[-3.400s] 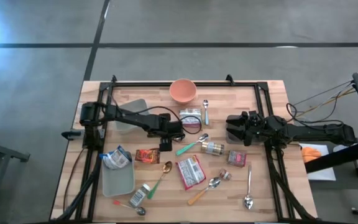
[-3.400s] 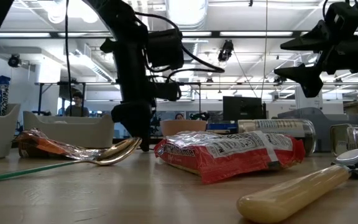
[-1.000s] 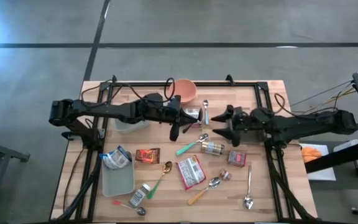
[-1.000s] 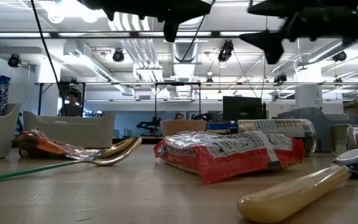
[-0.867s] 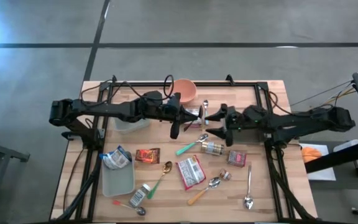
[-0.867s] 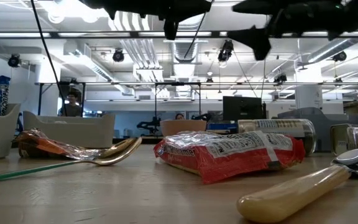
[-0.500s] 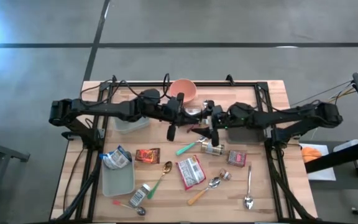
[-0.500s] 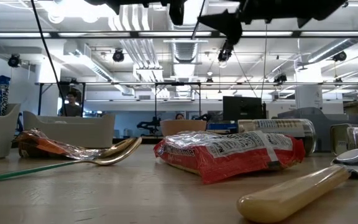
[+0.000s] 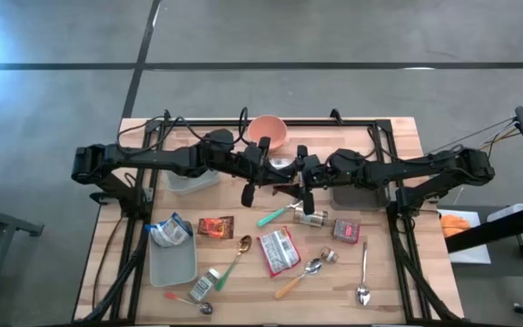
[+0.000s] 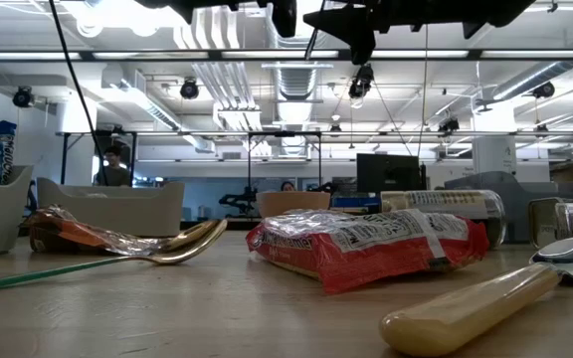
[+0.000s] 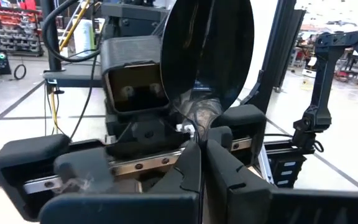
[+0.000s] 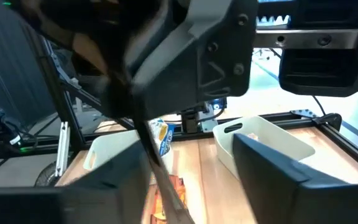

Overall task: Pick & Place Food Item
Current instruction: Put the black spoon into the black bin

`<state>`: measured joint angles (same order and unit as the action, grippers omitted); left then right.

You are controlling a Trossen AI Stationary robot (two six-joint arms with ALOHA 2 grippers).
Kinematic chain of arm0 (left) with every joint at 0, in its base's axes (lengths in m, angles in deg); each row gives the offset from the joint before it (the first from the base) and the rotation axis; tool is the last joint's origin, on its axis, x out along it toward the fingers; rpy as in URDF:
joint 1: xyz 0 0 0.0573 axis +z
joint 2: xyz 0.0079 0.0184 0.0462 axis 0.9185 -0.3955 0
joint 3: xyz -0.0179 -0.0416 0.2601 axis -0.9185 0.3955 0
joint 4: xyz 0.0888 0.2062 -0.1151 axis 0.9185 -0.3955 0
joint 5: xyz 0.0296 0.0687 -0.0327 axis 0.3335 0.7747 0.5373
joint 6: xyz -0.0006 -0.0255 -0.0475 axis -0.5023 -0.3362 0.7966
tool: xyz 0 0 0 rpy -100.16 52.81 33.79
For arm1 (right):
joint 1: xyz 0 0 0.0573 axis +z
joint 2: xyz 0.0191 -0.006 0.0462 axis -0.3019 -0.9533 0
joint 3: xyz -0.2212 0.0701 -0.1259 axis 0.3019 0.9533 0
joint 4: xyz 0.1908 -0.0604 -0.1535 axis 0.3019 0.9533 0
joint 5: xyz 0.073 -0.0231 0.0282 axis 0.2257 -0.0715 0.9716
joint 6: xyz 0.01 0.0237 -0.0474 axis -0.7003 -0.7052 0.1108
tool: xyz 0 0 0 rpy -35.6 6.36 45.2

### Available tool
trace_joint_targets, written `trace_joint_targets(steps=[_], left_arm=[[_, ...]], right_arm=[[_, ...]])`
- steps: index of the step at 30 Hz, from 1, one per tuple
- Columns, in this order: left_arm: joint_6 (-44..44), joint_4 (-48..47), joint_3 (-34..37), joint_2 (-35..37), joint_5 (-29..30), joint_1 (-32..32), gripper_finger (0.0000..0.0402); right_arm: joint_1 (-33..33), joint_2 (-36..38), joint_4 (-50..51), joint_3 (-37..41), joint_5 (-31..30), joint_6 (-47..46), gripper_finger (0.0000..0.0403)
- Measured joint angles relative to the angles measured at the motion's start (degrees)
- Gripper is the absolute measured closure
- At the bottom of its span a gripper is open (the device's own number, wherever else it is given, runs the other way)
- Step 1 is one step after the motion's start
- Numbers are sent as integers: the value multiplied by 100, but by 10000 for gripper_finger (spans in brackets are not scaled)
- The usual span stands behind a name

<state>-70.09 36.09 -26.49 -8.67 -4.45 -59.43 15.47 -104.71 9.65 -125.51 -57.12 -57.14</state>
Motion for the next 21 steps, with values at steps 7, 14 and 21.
trace_joint_targets(steps=[7, 14, 21], left_arm=[[16, 6, 0, 0, 51, 7, 401], [86, -1, 0, 0, 68, 28, 378], [67, -71, 4, 0, 22, 28, 336]], right_arm=[[7, 104, 37, 0, 28, -38, 375], [17, 183, 204, 2, -22, -148, 390], [15, 192, 387, 2, -44, -239, 392]])
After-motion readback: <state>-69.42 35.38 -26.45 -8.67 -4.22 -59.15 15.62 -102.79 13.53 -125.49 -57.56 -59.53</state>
